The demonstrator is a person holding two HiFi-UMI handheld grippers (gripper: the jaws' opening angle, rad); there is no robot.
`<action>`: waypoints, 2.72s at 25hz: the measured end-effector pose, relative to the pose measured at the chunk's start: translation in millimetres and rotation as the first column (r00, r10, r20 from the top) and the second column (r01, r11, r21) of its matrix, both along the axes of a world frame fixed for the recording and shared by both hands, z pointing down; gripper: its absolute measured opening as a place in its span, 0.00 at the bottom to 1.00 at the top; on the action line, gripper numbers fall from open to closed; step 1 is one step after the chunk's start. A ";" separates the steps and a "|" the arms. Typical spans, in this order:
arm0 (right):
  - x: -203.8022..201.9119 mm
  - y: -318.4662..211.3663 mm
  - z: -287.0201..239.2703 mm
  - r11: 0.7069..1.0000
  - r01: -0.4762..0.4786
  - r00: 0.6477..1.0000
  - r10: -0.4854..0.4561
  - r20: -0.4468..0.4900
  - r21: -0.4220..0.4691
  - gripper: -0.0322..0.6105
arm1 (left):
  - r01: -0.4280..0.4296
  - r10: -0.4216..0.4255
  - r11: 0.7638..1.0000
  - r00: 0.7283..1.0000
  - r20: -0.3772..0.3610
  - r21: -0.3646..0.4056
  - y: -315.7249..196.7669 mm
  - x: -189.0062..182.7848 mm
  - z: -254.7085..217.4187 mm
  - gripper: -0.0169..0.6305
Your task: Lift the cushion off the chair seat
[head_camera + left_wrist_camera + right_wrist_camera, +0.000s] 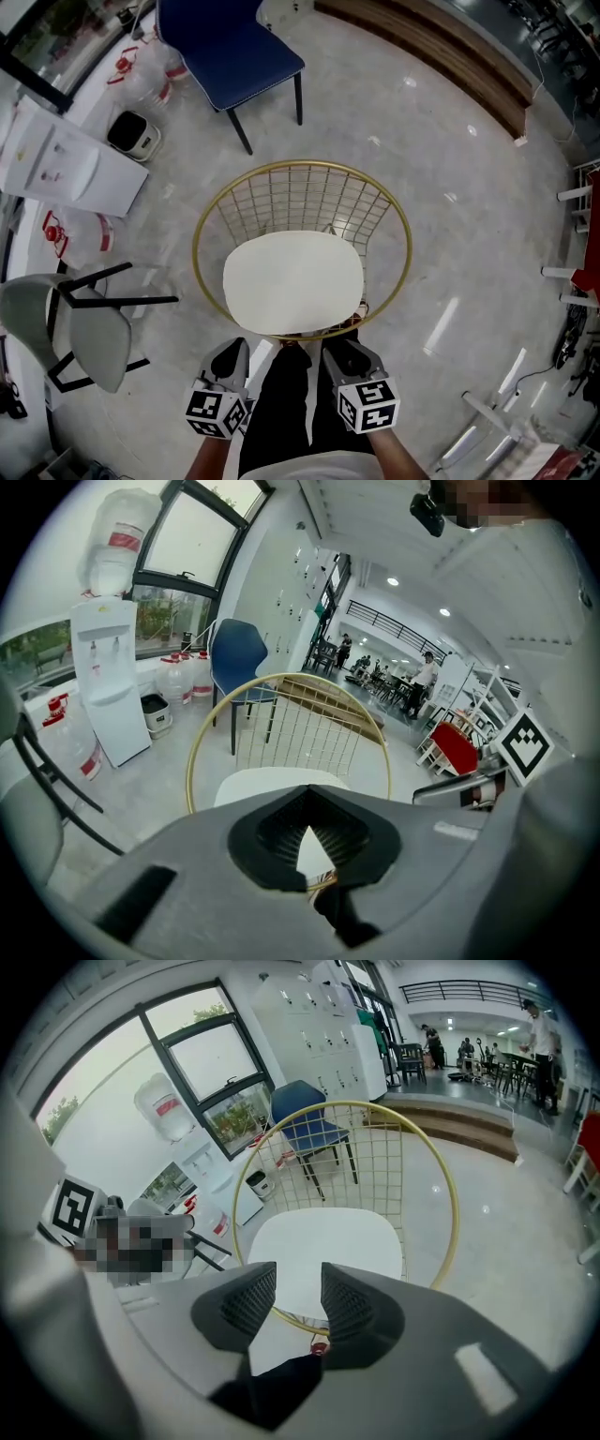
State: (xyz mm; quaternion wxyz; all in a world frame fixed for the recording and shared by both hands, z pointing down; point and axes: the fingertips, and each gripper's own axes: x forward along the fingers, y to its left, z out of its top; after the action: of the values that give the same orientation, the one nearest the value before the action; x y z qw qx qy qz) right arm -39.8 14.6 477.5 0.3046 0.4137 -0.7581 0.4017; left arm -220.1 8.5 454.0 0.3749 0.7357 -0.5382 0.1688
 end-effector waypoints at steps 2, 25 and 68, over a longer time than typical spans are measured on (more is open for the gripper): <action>-2.5 -3.7 9.4 1.000 -0.003 1.000 0.003 -0.004 -0.009 0.30 | 0.006 -0.006 1.000 1.000 -0.002 -0.008 -4.7 -4.2 9.9 0.03; -2.0 -52.8 110.1 0.997 -0.069 0.998 0.068 -0.019 -0.044 0.39 | 0.001 0.002 0.999 0.998 0.067 -0.045 -66.9 -24.6 103.3 0.14; 45.1 -40.6 218.1 0.852 -0.456 0.889 0.451 -0.082 -0.257 0.79 | 0.324 -0.267 0.910 0.935 0.232 -0.258 -85.4 -58.9 235.0 0.68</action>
State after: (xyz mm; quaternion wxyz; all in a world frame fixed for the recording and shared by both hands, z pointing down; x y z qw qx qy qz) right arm 5.3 -26.1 695.6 0.2615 0.5392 -0.5747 0.5574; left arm -279.0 -76.9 689.1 0.4472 0.5620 -0.6465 0.2574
